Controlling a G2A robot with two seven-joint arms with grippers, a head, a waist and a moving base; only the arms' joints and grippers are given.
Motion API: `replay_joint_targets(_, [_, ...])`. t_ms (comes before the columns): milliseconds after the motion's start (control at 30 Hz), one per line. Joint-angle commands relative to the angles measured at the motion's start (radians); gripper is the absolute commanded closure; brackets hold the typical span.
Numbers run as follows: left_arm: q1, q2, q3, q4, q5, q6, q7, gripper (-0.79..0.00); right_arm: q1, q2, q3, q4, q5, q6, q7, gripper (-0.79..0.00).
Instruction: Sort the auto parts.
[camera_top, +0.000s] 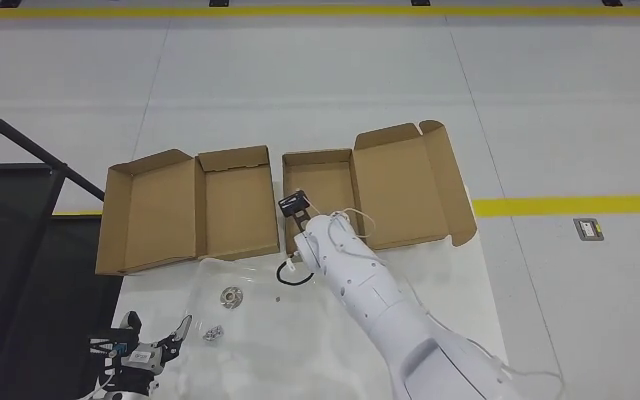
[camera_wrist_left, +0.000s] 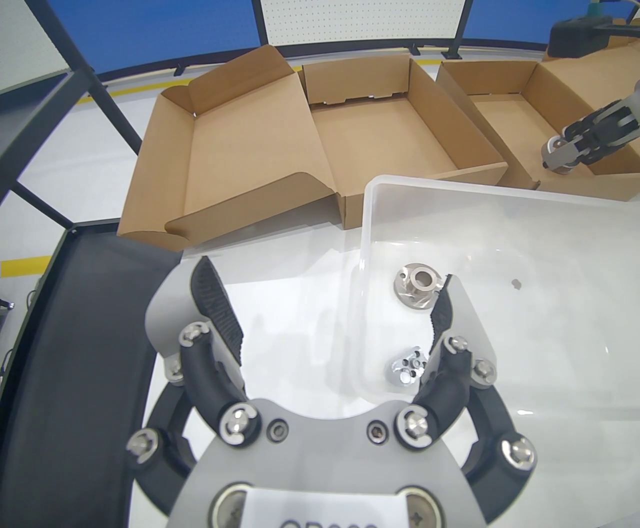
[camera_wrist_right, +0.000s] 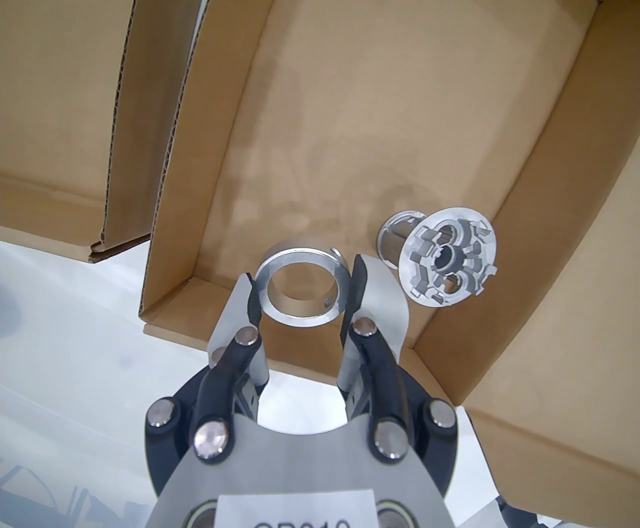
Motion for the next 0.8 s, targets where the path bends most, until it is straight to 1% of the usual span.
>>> replay_joint_targets(0, [0.0, 0.0, 0.0, 0.0, 0.0, 0.0, 0.0, -0.785, 0.002, 0.001, 0.003, 0.001, 0.004, 0.003, -0.007, -0.342])
replay_joint_targets(67, [0.0, 0.0, 0.0, 0.0, 0.0, 0.0, 0.0, -0.785, 0.004, 0.002, 0.006, 0.001, 0.008, 0.009, -0.019, -0.357])
replay_joint_targets(233, [0.0, 0.0, 0.0, 0.0, 0.0, 0.0, 0.0, -0.785, 0.006, 0.005, 0.014, -0.003, 0.019, 0.018, -0.049, -0.357])
replay_joint_targets(367, [0.0, 0.0, 0.0, 0.0, 0.0, 0.0, 0.0, -0.785, 0.01, 0.01, 0.022, 0.001, 0.03, 0.004, -0.058, -0.376])
replay_joint_targets(400, [0.0, 0.0, 0.0, 0.0, 0.0, 0.0, 0.0, -0.785, 0.01, 0.011, 0.022, 0.001, 0.03, 0.003, -0.058, -0.394])
replay_joint_targets(433, [0.0, 0.0, 0.0, 0.0, 0.0, 0.0, 0.0, -0.785, 0.01, 0.011, 0.023, 0.0, 0.03, 0.002, -0.058, -0.517])
replay_joint_targets(467, [0.0, 0.0, 0.0, 0.0, 0.0, 0.0, 0.0, -0.785, 0.01, 0.012, 0.023, -0.001, 0.03, 0.002, -0.058, -0.566])
replay_joint_targets(567, [0.0, 0.0, 0.0, 0.0, 0.0, 0.0, 0.0, -0.785, 0.011, 0.013, 0.025, -0.005, 0.032, -0.002, -0.061, -0.551])
replay_joint_targets(600, [0.0, 0.0, 0.0, 0.0, 0.0, 0.0, 0.0, -0.785, 0.011, 0.013, 0.024, -0.005, 0.03, -0.004, -0.062, -0.557])
replay_joint_targets(733, [0.0, 0.0, 0.0, 0.0, 0.0, 0.0, 0.0, -0.785, 0.013, 0.014, 0.024, -0.012, 0.027, -0.005, -0.068, -0.6])
replay_joint_targets(767, [0.0, 0.0, 0.0, 0.0, 0.0, 0.0, 0.0, -0.785, 0.013, 0.014, 0.026, -0.015, 0.03, -0.009, -0.075, -0.631])
